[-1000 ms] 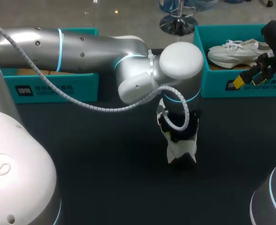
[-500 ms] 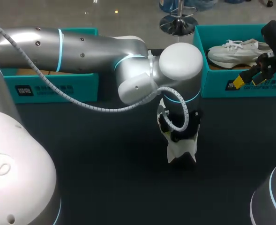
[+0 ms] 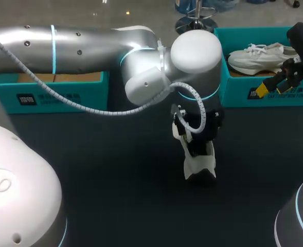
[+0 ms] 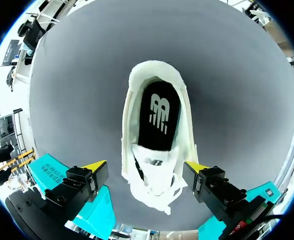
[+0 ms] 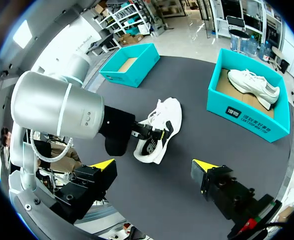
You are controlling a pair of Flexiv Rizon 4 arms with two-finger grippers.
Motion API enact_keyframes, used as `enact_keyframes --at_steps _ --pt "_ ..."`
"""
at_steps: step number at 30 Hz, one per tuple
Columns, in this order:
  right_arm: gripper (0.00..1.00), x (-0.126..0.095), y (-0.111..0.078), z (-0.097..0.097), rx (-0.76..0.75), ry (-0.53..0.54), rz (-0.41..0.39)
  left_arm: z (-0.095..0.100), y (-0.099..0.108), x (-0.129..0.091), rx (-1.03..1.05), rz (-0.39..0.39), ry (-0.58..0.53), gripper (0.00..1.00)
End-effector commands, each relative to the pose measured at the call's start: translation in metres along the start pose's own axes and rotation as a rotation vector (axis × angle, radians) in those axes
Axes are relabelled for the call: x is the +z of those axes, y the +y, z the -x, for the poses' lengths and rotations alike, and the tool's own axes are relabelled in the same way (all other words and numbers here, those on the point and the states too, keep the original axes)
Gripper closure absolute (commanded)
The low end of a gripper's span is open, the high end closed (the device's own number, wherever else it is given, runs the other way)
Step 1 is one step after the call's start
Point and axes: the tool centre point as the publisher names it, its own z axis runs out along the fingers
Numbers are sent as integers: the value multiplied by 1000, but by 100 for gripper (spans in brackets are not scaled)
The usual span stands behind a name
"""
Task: Take the shoe out of the shoebox, open the shoe tongue, remove and reinsert the insole, then place the shoe into the shoebox
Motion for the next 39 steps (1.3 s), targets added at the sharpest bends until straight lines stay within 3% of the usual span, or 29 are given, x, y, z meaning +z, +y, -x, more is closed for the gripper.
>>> enact_keyframes --at_steps 1,6,7,8,9,14,21,27,39 --pt "0 1 1 0 1 -1 -3 -6 11 -31 3 -17 2 0" --pt "0 1 1 0 1 -1 -3 -8 35 -45 -46 -52 -19 0" --pt "0 1 1 0 1 -1 -3 -8 41 -46 -64 -87 -32 49" --pt "0 1 1 0 1 -1 -3 -8 45 -49 -75 -108 -41 83" --pt "0 1 1 0 1 -1 -3 -9 50 -50 -79 -112 -39 100" --pt "0 1 1 0 1 -1 -3 -11 67 -51 -109 -204 -45 100" --pt "0 1 1 0 1 -1 -3 -12 69 -48 -103 -231 -44 100" --pt "0 1 1 0 1 -1 -3 -12 48 -35 -79 -245 -30 100" --pt "0 1 1 0 1 -1 -3 -18 10 11 -63 -228 22 100"
